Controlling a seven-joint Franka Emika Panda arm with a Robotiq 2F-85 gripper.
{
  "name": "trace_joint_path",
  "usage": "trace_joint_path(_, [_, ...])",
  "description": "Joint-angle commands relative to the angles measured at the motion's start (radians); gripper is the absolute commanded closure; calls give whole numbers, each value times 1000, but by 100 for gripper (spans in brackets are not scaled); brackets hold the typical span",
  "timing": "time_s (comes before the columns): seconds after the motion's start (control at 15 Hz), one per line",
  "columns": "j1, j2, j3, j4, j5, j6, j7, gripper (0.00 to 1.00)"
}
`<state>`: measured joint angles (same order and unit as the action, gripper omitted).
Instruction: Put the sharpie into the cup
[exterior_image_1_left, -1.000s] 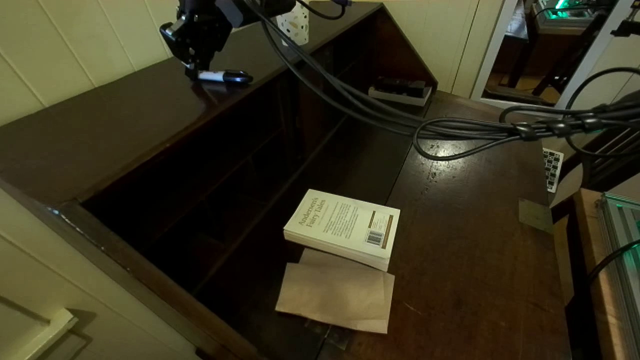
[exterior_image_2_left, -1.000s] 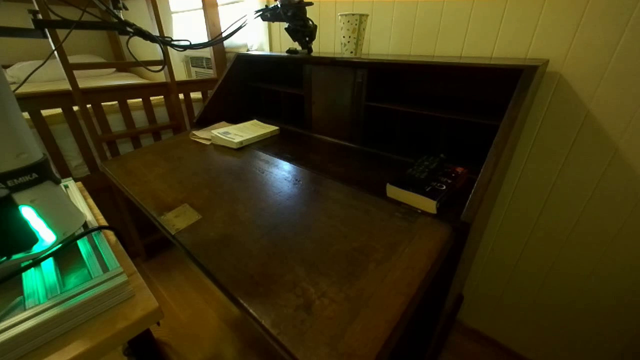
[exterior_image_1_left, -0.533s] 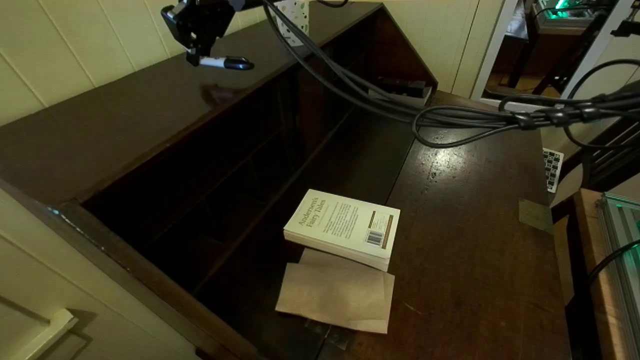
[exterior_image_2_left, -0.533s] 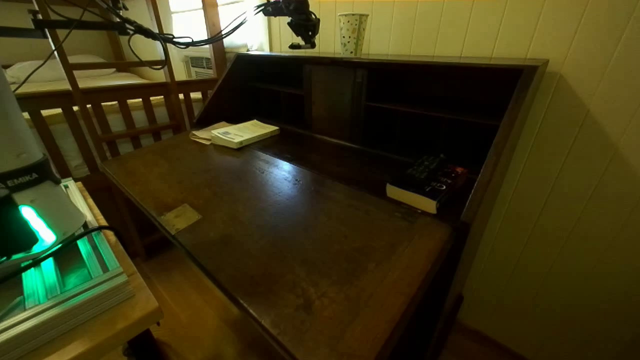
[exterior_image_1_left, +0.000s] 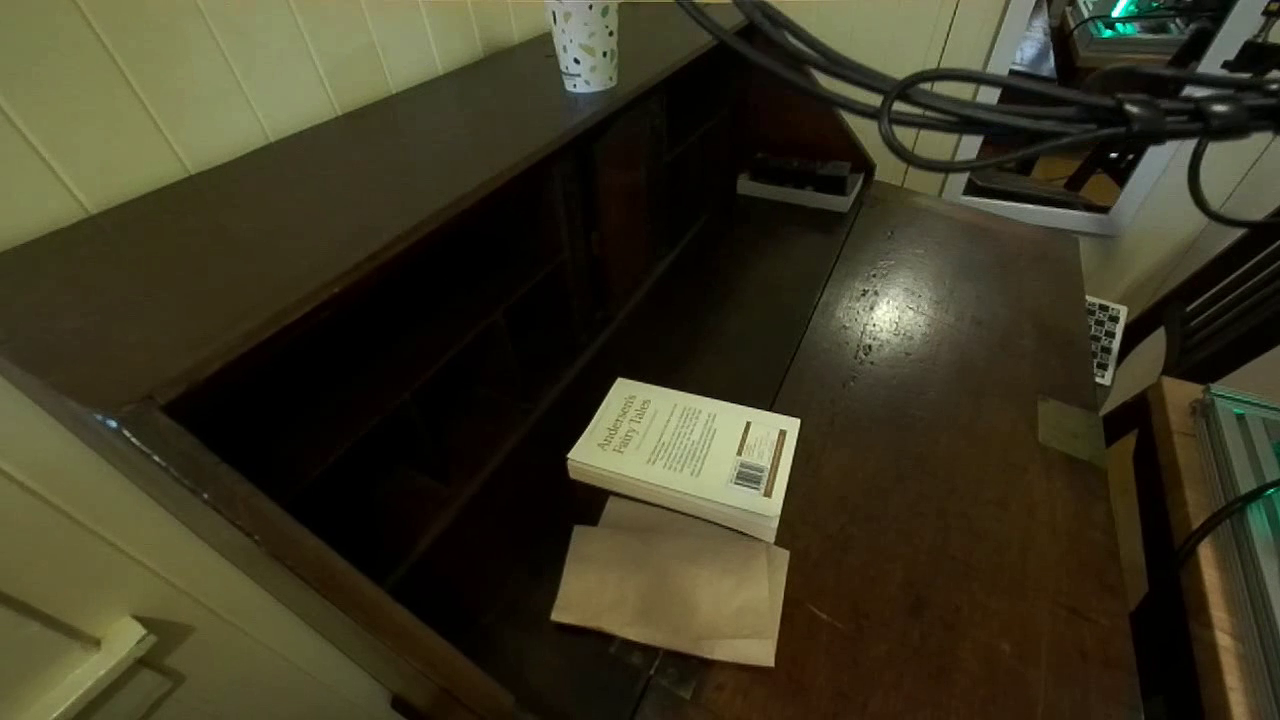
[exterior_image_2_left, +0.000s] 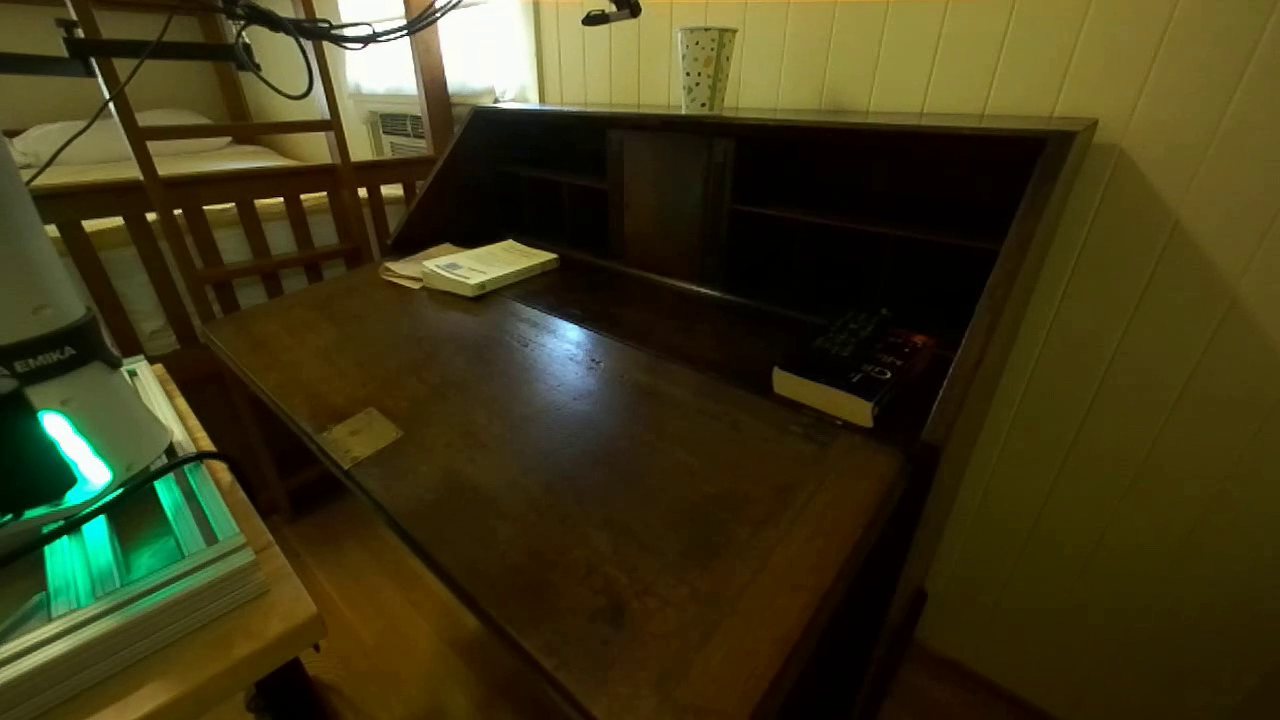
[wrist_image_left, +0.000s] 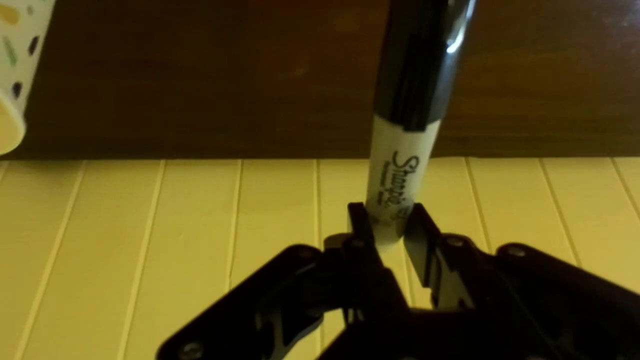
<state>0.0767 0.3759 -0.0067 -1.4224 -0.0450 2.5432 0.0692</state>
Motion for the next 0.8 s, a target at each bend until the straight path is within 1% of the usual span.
trace_joint_path(0.0, [-10, -135, -24, -171, -38, 138, 10, 94])
trace_joint_path(0.27, [-39, -208, -38, -287, -40, 285, -7, 94])
trace_joint_path(0.4, [-40, -234, -60, -342, -53, 347, 4, 94])
trace_joint_path(0.53, [-39, -245, -90, -367, -74, 381, 28, 94])
trace_joint_path(0.6, [-35, -247, -114, -376, -102, 403, 49, 94])
trace_joint_path(0.73, [-32, -249, -149, -383, -137, 418, 73, 94])
